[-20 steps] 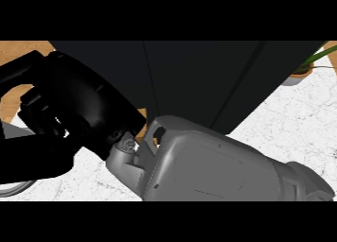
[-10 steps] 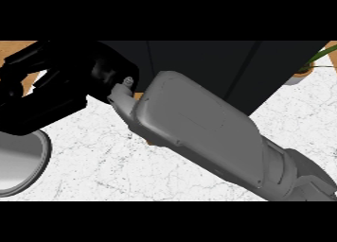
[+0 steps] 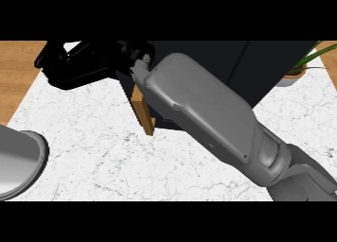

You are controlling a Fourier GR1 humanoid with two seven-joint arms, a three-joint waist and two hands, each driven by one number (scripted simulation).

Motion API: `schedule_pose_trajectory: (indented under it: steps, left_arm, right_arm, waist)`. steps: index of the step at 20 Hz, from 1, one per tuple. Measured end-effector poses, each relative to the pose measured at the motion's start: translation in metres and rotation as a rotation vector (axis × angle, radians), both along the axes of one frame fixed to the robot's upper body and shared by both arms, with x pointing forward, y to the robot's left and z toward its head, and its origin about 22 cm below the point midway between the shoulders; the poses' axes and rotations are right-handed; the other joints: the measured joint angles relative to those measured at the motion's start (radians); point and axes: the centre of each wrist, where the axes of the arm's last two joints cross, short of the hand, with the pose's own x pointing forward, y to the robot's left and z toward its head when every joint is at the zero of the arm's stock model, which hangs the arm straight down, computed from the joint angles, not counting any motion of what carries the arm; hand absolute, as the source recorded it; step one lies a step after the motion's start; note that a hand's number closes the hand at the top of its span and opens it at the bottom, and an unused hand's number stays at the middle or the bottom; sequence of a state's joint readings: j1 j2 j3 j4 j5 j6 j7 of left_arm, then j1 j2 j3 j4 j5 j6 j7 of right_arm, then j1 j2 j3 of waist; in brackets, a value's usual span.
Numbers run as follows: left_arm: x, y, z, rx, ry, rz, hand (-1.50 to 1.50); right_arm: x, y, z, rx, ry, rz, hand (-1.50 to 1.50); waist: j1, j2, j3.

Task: Pick up the wine, place it into the cabinet and close the cabinet

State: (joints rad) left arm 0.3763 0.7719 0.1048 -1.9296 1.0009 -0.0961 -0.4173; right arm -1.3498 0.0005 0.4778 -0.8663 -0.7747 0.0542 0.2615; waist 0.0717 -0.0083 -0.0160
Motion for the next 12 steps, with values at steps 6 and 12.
schedule_pose_trajectory:
  steps: [6, 12]
  left_arm:
    - [0.001, -0.001, 0.005, -0.001, 0.007, -0.024, -1.5]
    - [0.003, -0.006, 0.009, -0.023, 0.001, -0.041, -1.5]
  right_arm:
    - [0.006, -0.006, -0.01, 0.045, -0.013, 0.013, 1.5]
    - [0.008, -0.008, -0.014, 0.092, -0.034, 0.041, 1.5]
  waist:
    - [0.006, -0.016, -0.01]
    - [-0.001, -0.017, -0.023]
